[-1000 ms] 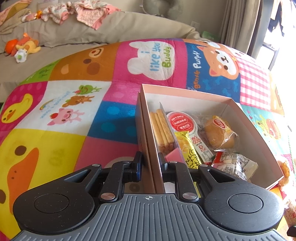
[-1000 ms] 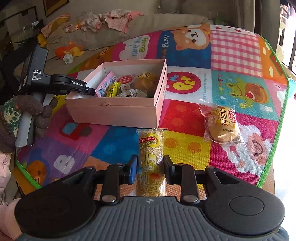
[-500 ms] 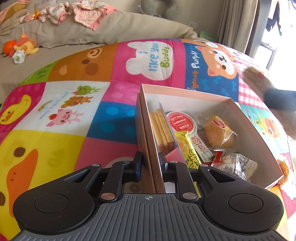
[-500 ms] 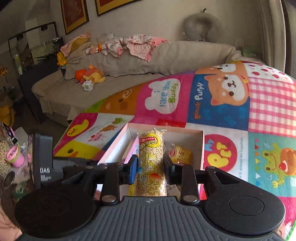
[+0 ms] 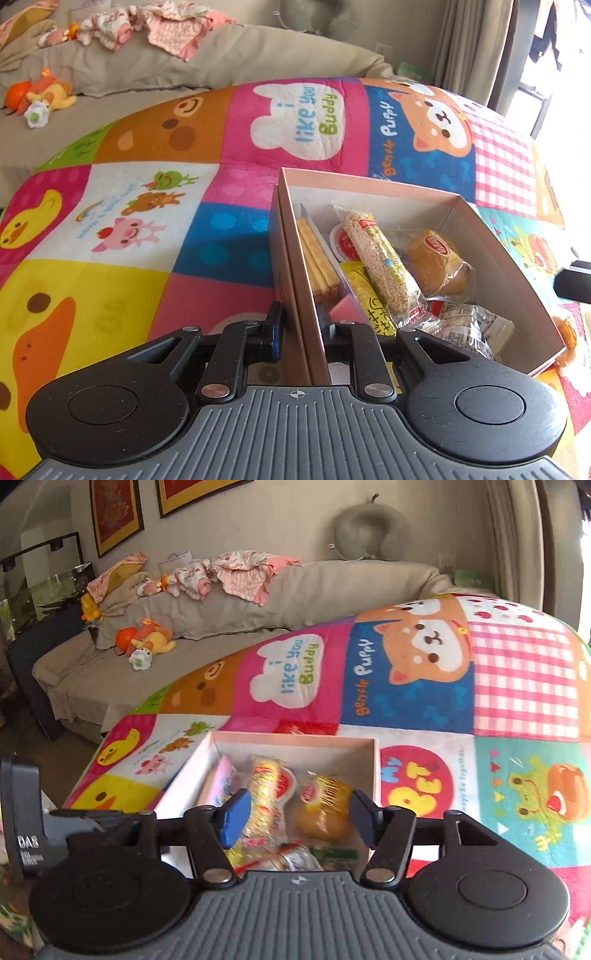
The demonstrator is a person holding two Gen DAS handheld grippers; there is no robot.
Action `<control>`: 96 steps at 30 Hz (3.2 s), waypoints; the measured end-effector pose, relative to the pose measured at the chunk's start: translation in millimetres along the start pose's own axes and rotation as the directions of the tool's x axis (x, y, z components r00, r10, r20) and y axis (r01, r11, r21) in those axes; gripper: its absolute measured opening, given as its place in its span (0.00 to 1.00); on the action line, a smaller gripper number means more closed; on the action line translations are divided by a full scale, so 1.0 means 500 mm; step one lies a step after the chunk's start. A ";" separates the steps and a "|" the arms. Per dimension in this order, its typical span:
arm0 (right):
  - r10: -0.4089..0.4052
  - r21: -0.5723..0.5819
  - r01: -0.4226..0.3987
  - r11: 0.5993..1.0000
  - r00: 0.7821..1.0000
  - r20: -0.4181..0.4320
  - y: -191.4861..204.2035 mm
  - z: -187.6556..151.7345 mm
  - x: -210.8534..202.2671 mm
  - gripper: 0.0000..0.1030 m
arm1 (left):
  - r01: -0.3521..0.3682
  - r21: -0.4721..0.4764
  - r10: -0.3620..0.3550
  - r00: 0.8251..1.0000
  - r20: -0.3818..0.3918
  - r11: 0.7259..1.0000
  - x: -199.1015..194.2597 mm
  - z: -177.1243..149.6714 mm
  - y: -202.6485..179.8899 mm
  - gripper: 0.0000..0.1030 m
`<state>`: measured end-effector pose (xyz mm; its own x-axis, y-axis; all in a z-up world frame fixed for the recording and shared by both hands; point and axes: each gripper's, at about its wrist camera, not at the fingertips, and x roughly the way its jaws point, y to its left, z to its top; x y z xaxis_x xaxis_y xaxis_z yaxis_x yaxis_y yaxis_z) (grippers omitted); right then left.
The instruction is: Organize objects
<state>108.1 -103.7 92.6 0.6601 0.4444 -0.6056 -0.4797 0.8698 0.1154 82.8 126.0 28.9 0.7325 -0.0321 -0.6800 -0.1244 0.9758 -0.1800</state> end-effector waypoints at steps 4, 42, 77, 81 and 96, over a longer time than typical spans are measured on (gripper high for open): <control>-0.098 -0.009 0.098 0.995 0.995 -0.017 -0.051 -0.069 -0.047 0.71 | -0.004 -0.001 0.004 1.000 -0.002 1.000 -0.001 -0.001 -0.002 0.19; -0.288 0.103 0.300 0.948 0.950 -0.118 -0.224 -0.183 0.034 0.81 | -0.001 0.043 0.002 1.000 -0.025 0.999 0.012 0.004 -0.048 0.19; -0.304 -0.004 0.309 0.951 0.935 -0.182 -0.166 -0.276 -0.174 0.91 | 0.017 0.021 -0.016 0.999 -0.032 1.000 0.009 0.004 -0.042 0.21; -0.452 -0.093 0.443 0.892 0.880 -0.146 -0.174 -0.295 -0.184 0.91 | 0.014 0.018 -0.014 0.999 -0.029 1.000 0.009 0.003 -0.043 0.20; -0.277 0.119 0.296 0.948 0.949 -0.153 -0.191 -0.256 -0.113 0.85 | 0.016 0.028 -0.015 0.999 -0.028 0.999 0.007 0.000 -0.043 0.21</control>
<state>42.7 -239.5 15.0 0.6706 0.1479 -0.7270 -0.1903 0.9814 0.0241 88.1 104.9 30.4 0.7154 -0.0531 -0.6967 -0.0938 0.9808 -0.1711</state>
